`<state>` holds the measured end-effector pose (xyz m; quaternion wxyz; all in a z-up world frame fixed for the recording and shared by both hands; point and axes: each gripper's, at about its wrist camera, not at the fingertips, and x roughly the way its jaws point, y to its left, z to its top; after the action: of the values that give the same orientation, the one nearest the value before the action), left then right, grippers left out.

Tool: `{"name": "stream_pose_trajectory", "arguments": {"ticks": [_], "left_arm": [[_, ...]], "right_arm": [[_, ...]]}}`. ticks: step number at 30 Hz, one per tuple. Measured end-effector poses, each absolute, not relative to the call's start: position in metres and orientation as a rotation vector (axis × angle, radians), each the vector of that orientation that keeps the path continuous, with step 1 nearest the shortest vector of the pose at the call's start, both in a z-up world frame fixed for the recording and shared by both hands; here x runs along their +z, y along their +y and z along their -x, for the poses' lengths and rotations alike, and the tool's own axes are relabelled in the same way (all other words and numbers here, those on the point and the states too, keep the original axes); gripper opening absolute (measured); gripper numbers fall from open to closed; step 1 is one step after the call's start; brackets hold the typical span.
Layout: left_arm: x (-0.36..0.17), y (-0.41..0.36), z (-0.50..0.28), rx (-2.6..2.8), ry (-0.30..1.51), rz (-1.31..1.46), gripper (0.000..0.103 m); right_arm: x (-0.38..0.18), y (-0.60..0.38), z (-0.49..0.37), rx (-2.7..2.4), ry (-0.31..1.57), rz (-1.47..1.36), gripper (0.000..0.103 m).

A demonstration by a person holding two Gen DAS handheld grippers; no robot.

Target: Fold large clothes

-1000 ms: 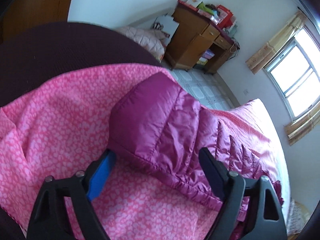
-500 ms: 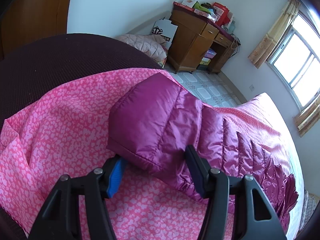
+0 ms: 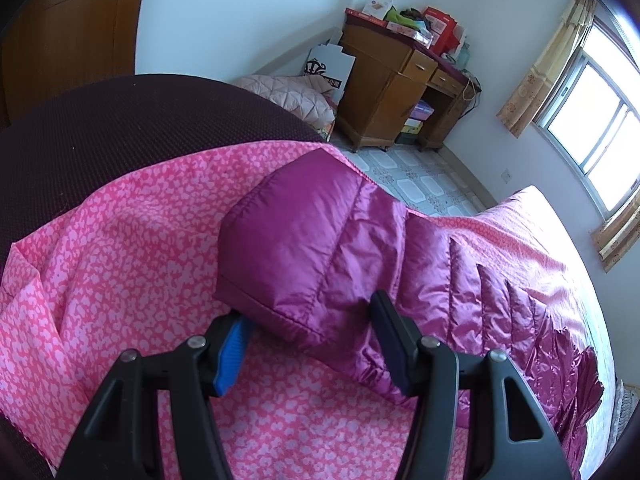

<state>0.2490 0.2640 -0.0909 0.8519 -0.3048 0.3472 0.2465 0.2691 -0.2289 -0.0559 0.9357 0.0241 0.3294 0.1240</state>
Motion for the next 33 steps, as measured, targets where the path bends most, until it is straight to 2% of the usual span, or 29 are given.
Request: {"name": "stream_pose_trajectory", "arguments": {"ticks": [8,13,20,23,28,33], "left_arm": [[-0.091,0.266,-0.248,0.518,0.72,0.655,0.062],[-0.092,0.268,-0.245,0.504,0.709,0.669,0.066],[-0.092,0.271,-0.242,0.499,0.705,0.679,0.066],[-0.092,0.271,-0.242,0.498,0.704,0.681,0.067],[-0.091,0.27,-0.243,0.499,0.707,0.676,0.068],[-0.091,0.268,-0.248,0.483,0.718,0.66,0.077]], "right_arm": [[-0.097,-0.158,-0.324,0.341,0.806,-0.046,0.05],[-0.095,-0.151,-0.332,0.357,0.824,-0.031,0.05],[-0.041,-0.268,-0.305,0.116,0.594,-0.171,0.05],[-0.043,-0.337,-0.315,-0.059,0.632,-0.216,0.05],[-0.097,-0.417,-0.33,-0.217,0.788,-0.372,0.05],[-0.104,-0.41,-0.335,-0.219,0.786,-0.333,0.05]]}}
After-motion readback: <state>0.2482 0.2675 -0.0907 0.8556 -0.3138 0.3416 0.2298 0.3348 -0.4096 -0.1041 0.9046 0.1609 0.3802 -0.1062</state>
